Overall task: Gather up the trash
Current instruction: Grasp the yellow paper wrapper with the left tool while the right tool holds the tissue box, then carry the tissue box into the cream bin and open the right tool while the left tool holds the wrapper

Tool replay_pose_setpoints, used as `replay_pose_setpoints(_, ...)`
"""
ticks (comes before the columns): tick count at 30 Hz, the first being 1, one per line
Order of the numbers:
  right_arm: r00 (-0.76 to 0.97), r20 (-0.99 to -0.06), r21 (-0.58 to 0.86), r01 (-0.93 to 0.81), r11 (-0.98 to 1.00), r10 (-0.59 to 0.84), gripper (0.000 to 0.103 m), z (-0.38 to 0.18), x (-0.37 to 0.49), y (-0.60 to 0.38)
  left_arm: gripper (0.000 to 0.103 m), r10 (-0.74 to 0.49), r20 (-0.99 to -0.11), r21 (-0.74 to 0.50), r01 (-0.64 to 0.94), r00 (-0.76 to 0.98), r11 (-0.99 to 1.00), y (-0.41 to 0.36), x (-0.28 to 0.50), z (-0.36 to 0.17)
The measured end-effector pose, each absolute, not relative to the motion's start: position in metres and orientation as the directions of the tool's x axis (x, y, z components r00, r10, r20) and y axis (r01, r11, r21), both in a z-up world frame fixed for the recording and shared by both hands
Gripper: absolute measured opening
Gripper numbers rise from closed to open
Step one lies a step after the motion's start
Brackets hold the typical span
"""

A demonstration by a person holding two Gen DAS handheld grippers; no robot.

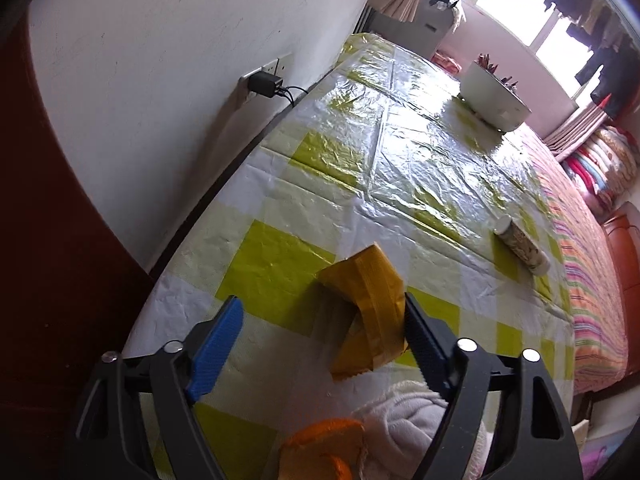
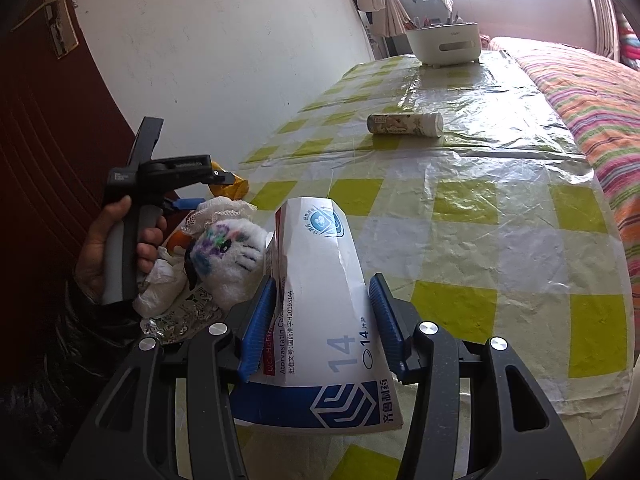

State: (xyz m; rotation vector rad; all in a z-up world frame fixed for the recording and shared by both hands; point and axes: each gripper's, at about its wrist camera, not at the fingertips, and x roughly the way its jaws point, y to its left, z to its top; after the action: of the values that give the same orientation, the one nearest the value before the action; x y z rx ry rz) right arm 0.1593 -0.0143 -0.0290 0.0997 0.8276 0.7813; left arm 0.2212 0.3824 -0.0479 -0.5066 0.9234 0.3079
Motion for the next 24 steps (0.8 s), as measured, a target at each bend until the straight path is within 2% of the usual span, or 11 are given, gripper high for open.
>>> replay_pose_setpoints(2, 0.421, -0.615, 0.384, -0.578, 0.72, 0.667, 0.048, -0.028, 0.16, -0.019, 0.052, 0.013, -0.806, -0.308, -0.438, 0.591, 0.845, 0.38, 0.221, -0.046)
replay_pose_setpoints(4, 0.432, -0.608, 0.388, -0.57, 0.724, 0.666, 0.047, -0.026, 0.161, -0.023, 0.023, 0.002, -0.79, -0.316, -0.41, 0.613, 0.856, 0.374, 0.219, -0.039)
replay_pose_setpoints(5, 0.437, -0.604, 0.389, -0.568, 0.726, 0.666, 0.048, -0.025, 0.161, -0.026, 0.019, 0.023, -0.79, -0.293, -0.41, 0.612, 0.864, 0.37, 0.218, -0.036)
replay_pose_setpoints(9, 0.461, -0.583, 0.391, -0.561, 0.729, 0.668, 0.047, -0.019, 0.159, -0.036, 0.017, 0.116, -0.782, -0.184, -0.405, 0.612, 0.896, 0.355, 0.215, -0.031)
replay_pose_setpoints(18, 0.507, -0.56, 0.384, -0.541, 0.748, 0.655, 0.048, -0.011, 0.157, -0.055, 0.017, 0.056, -0.707, -0.234, -0.308, 0.705, 0.922, 0.331, 0.191, -0.003)
replay_pose_setpoints(24, 0.549, -0.545, 0.376, -0.515, 0.77, 0.633, 0.048, -0.005, 0.157, -0.079, 0.017, 0.018, -0.676, -0.215, -0.221, 0.736, 0.951, 0.296, 0.179, 0.01)
